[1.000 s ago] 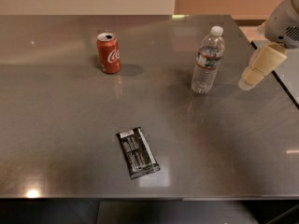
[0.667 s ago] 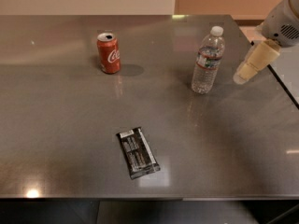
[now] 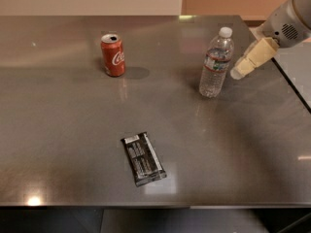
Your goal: Move water bottle near rxbar chocolate
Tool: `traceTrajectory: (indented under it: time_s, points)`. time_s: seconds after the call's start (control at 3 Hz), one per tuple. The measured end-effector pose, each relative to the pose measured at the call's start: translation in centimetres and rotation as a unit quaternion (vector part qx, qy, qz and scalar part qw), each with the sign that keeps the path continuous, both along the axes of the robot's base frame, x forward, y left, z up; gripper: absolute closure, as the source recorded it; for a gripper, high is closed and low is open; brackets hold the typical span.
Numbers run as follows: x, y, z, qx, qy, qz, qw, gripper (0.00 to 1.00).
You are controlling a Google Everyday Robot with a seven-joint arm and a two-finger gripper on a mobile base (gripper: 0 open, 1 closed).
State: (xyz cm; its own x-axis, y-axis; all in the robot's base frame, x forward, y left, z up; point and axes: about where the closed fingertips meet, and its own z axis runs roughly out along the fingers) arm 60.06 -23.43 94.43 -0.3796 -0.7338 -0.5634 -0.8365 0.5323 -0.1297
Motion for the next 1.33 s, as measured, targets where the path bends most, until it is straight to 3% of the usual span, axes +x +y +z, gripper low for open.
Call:
traceTrajectory:
  time_s: [0.67, 1.33]
  points:
    - [1.6, 3.9, -0.2, 0.068, -0.035, 0.035, 0.9965, 0.00]
    - [1.7, 5.6, -0.1, 0.095, -0.040, 0.058, 0.9930, 0.44]
